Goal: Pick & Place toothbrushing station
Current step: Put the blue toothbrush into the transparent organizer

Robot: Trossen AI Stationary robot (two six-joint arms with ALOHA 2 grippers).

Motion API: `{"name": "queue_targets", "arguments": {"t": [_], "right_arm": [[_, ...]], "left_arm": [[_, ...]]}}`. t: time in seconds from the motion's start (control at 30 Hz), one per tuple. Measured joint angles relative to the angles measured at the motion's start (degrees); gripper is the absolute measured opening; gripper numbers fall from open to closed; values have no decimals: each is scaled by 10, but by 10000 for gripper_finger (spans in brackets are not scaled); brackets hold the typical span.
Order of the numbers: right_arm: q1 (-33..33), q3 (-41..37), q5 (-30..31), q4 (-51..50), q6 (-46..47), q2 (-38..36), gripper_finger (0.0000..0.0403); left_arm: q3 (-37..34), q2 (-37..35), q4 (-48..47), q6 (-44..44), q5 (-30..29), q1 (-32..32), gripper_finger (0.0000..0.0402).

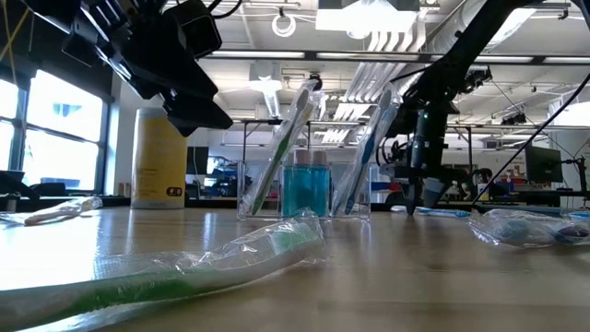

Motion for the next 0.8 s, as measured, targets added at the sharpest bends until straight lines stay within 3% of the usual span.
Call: {"name": "queue_targets", "arguments": {"t": [0.23, 0.43, 0.6, 0.8], "right_arm": [[6, 0, 6, 1, -33, 0, 22], [37, -2, 24, -5, -58, -16, 25], [101, -6, 55, -43, -57, -95, 17], [224, -6, 173, -78, -12, -206, 21]], "left_arm": [[0, 0, 0, -1, 0, 0, 232], [0, 0, -1, -15, 0, 0, 232], [0, 0, -2, -15, 0, 0, 232], [0, 0, -4, -15, 0, 0, 232]]}}
